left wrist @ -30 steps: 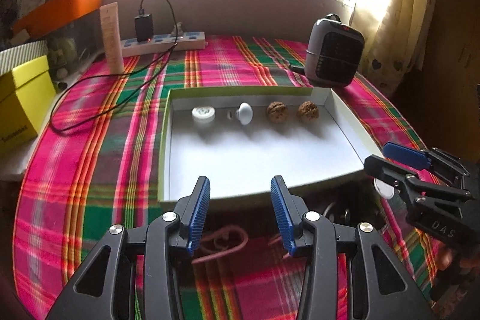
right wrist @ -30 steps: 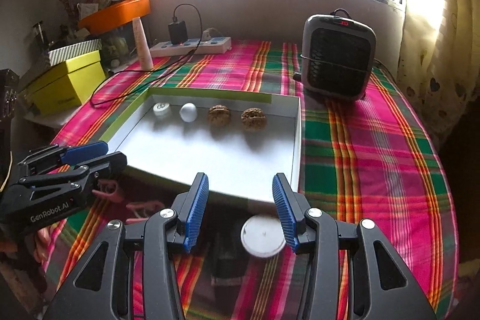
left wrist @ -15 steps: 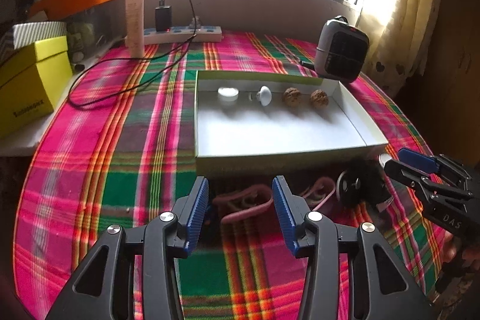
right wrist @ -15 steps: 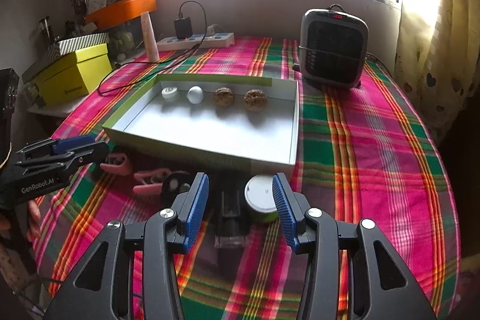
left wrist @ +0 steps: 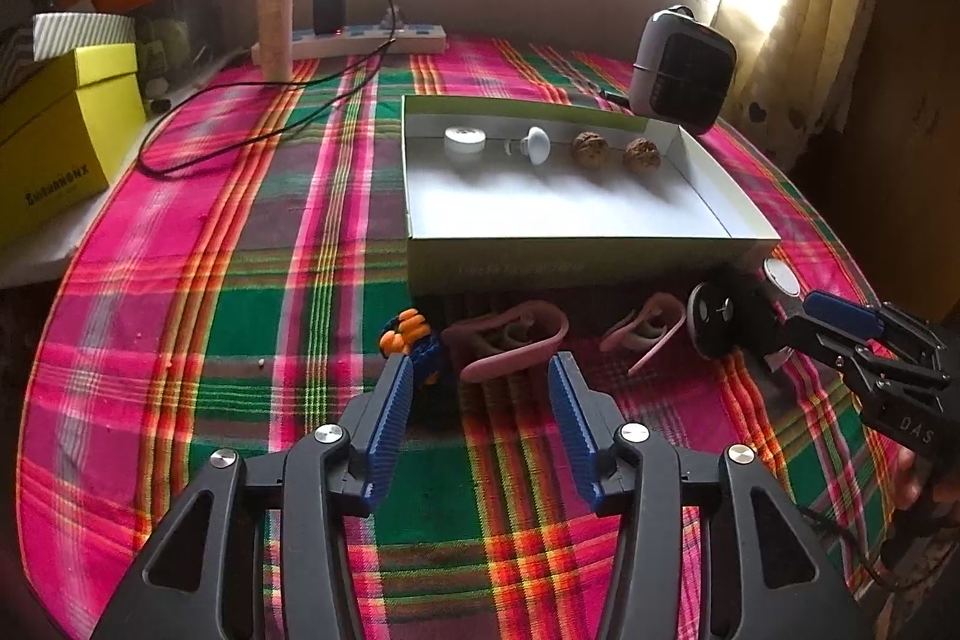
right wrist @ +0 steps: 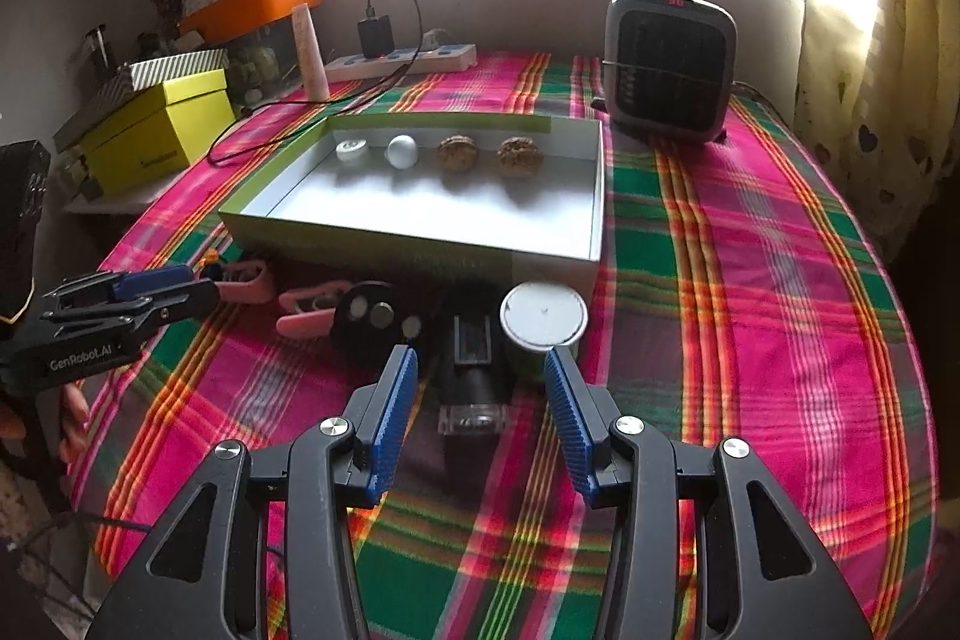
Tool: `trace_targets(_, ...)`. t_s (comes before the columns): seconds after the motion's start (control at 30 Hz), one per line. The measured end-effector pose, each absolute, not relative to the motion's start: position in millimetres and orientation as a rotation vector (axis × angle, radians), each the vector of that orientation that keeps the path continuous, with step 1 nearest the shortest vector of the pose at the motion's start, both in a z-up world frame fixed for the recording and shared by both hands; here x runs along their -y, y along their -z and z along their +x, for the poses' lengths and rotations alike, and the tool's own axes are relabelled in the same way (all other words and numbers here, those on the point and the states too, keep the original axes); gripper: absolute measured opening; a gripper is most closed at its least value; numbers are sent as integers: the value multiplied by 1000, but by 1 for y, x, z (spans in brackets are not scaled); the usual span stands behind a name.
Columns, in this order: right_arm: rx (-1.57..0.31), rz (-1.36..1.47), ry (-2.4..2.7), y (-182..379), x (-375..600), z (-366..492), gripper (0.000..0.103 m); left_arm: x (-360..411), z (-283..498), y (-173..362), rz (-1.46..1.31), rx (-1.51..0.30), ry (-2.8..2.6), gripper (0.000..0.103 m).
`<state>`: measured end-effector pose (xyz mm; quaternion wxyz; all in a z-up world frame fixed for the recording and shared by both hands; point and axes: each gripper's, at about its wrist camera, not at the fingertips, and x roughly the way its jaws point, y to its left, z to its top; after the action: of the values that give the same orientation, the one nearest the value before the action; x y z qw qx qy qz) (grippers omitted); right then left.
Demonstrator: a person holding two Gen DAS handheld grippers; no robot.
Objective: Organize objects
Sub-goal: 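Withdraw both open tools from the tray back over the table, then grasp the orange-blue figure with the left tool while the right tool nears a pink clip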
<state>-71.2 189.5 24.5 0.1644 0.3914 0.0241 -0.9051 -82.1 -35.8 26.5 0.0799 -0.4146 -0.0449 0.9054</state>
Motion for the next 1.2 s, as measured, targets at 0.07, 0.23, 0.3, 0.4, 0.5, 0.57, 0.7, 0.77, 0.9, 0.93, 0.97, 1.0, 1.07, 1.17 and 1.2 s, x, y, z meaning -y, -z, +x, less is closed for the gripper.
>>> trace_targets(0.07, -71, 1123, 2572, -22, -189, -70, 46, 38, -83, -26, -1243, 141, -2709, 47)
trace_targets(0.23, -73, 1151, 2552, -15, -186, -70, 46, 37, -86, -20, -1261, 161, -2687, 47)
trace_targets(0.3, -76, 1163, 2545, -13, -185, -71, 46, 35, -87, -17, -1269, 155, -2677, 47)
trace_targets(0.4, -76, 1170, 2540, -11, -186, -71, 46, 32, -89, -15, -1276, 169, -2656, 47)
trace_targets(0.5, -79, 1178, 2534, -10, -185, -72, 46, 28, -89, -16, -1271, 178, -2636, 47)
trace_targets(0.57, -83, 1183, 2530, -9, -184, -73, 46, 27, -88, -17, -1264, 173, -2627, 47)
trace_targets(0.7, -98, 1177, 2526, -10, -182, -72, 46, 29, -84, -19, -1258, 167, -2630, 47)
trace_targets(0.77, -103, 1183, 2519, -9, -181, -72, 46, 34, -84, -21, -1250, 176, -2644, 47)
trace_targets(0.9, -103, 1183, 2517, -8, -180, -72, 46, 50, -88, -26, -1240, 243, -2700, 47)
trace_targets(0.93, -104, 1179, 2519, -9, -180, -72, 46, 54, -88, -27, -1236, 261, -2711, 47)
trace_targets(0.97, -105, 1175, 2521, -10, -180, -71, 46, 56, -89, -27, -1235, 270, -2716, 47)
trace_targets(1.0, -107, 1169, 2526, -11, -180, -70, 46, 58, -91, -26, -1241, 279, -2720, 47)
trace_targets(1.07, -106, 1155, 2536, -14, -180, -69, 46, 62, -94, -25, -1258, 288, -2738, 47)
trace_targets(1.17, -109, 1137, 2549, -19, -180, -68, 46, 68, -100, -22, -1278, 317, -2752, 47)
trace_targets(1.2, -110, 1132, 2552, -21, -180, -68, 46, 70, -102, -21, -1276, 343, -2750, 47)
